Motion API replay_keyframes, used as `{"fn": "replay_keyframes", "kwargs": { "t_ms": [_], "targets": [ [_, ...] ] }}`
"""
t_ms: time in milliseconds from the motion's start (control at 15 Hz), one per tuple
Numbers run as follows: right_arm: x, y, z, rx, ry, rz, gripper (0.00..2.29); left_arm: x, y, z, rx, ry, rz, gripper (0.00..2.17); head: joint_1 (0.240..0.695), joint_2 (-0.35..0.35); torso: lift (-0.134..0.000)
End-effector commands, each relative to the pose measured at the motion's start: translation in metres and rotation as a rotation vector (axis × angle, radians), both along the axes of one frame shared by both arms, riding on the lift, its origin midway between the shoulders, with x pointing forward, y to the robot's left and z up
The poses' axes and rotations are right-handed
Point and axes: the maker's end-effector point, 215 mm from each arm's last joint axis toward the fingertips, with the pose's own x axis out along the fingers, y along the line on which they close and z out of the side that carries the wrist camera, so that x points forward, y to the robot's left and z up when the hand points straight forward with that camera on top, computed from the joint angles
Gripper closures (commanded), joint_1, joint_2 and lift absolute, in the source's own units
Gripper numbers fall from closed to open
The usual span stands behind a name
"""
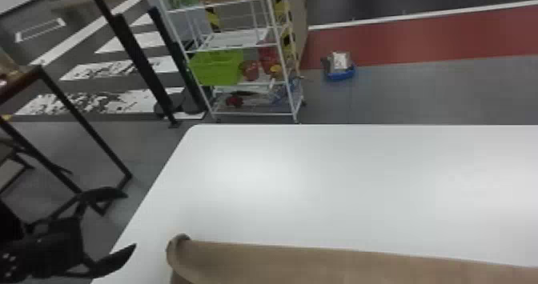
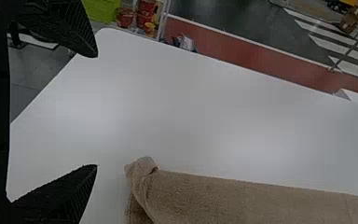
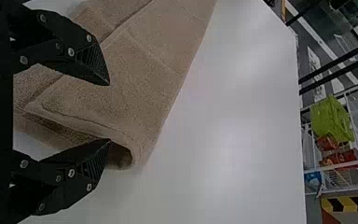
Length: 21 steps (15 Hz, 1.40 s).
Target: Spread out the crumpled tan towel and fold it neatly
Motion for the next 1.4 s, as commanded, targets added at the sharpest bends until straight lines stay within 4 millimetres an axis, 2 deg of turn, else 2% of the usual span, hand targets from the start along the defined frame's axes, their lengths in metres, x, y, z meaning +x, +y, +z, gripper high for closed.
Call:
{"fn": "replay_keyframes", "kwargs": {
  "t_ms": [0,200,733,800,933,1133,1200,1333],
  "targets": [
    [-0.001,-0.005,-0.009,-0.018,0.023,-0.001,0.53,0.0,0.0,0.0,0.002,-0.001,-0.001,0.04,0.695,0.343,-0.122],
    [0.001,0.006,-0.022,-0.011,0.047,0.019,0.53,0.0,-0.001,0.0,0.0,0.001,-0.004,0.04,0.695,0.335,-0.122],
    [0.018,0.008,-0.04,0.006,0.088,0.011,0.55,-0.001,-0.003,0.0,0.004,0.003,-0.013,0.07,0.695,0.342,-0.122],
    [0.022,0.007,-0.043,0.011,0.096,0.005,0.71,-0.001,-0.003,0.0,0.004,0.003,-0.013,0.07,0.695,0.343,-0.122],
    [0.028,0.01,-0.044,0.026,0.097,0.003,0.74,-0.001,-0.003,0.0,0.005,0.002,-0.014,0.07,0.695,0.338,-0.122],
    [0.036,0.008,-0.046,0.018,0.08,-0.012,1.12,-0.001,-0.003,0.001,0.005,-0.001,-0.013,0.08,0.695,0.334,-0.122],
    [0.04,0.004,-0.048,0.003,0.074,-0.026,1.23,-0.001,-0.003,0.001,0.006,-0.001,-0.014,0.08,0.695,0.332,-0.122],
    [0.052,-0.017,-0.05,-0.024,0.045,-0.064,1.23,0.001,-0.006,0.002,0.004,-0.007,-0.02,0.08,0.695,0.322,-0.122]
  ]
}}
